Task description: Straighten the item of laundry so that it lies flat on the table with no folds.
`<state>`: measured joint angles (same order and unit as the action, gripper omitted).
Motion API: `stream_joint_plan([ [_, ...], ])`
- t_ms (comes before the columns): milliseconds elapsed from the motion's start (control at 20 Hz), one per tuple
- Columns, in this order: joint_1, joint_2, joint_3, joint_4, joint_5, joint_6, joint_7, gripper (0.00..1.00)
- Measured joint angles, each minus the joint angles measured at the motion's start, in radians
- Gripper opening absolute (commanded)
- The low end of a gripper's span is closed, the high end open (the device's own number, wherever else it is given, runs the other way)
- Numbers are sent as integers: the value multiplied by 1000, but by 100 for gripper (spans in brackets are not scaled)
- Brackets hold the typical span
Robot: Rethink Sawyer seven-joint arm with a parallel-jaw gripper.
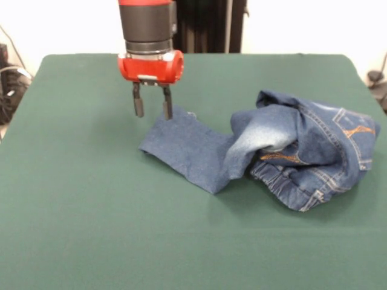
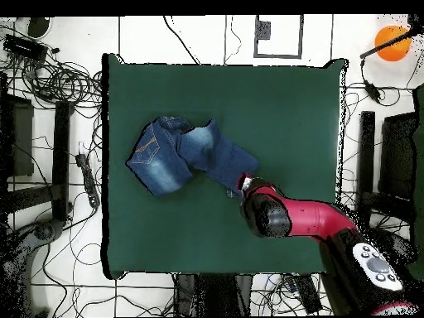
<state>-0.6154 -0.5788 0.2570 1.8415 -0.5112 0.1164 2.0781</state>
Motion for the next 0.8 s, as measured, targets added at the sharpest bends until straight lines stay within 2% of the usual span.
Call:
stream_joint_plan([
  [300, 48, 79, -11, -1, -4, -58, 0, 100],
  [800, 36, 119, -3, -1, -19, -106, 0, 100],
])
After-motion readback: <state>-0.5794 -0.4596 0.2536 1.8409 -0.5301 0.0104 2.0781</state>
